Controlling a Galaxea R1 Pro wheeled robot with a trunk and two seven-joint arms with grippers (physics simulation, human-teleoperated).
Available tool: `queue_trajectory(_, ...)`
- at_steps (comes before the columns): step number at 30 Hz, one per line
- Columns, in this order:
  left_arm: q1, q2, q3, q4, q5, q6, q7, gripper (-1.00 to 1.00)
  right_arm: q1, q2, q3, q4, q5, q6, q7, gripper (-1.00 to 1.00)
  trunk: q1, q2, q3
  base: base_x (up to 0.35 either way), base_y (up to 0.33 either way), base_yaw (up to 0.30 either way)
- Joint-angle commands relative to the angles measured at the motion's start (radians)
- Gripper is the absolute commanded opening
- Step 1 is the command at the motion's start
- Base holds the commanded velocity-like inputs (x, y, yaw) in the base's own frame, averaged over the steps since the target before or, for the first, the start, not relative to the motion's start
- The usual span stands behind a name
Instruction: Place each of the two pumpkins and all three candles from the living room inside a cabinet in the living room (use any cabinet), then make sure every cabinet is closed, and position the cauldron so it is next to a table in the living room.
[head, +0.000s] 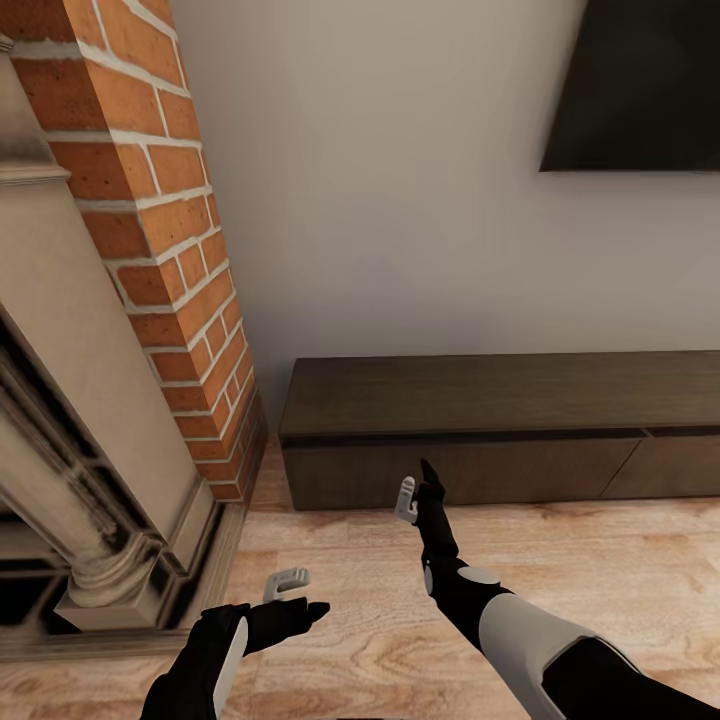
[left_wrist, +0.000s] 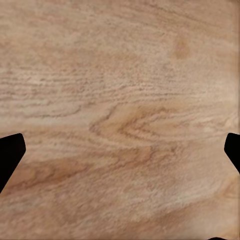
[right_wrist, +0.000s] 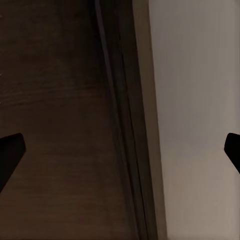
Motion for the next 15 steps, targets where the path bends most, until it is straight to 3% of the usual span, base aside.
queue_trajectory(1, -0.001, -0.002, 0.006, -0.001, -0.008, 0.005, -0.009, 1.0, -0.001, 0.001, -0.001, 0.001, 0.01, 0.008, -0.004, 1.0, 0.0, 0.0, -0.001, 0.0, 0.0, 0.0)
queue_trajectory(9, 0.0, -0.002, 0.005, -0.001, -0.006, 0.005, -0.009, 1.0, -0.001, 0.005, 0.001, 0.002, 0.009, 0.008, -0.005, 1.0, 0.0, 0.0, -0.001, 0.009, -0.008, 0.0)
queue_trajectory(15, 0.0, -0.002, 0.005, -0.001, -0.006, 0.004, -0.01, 1.0, -0.001, 0.005, 0.001, 0.002, 0.009, 0.008, -0.005, 1.0, 0.0, 0.0, -0.001, 0.121, -0.11, 0.0)
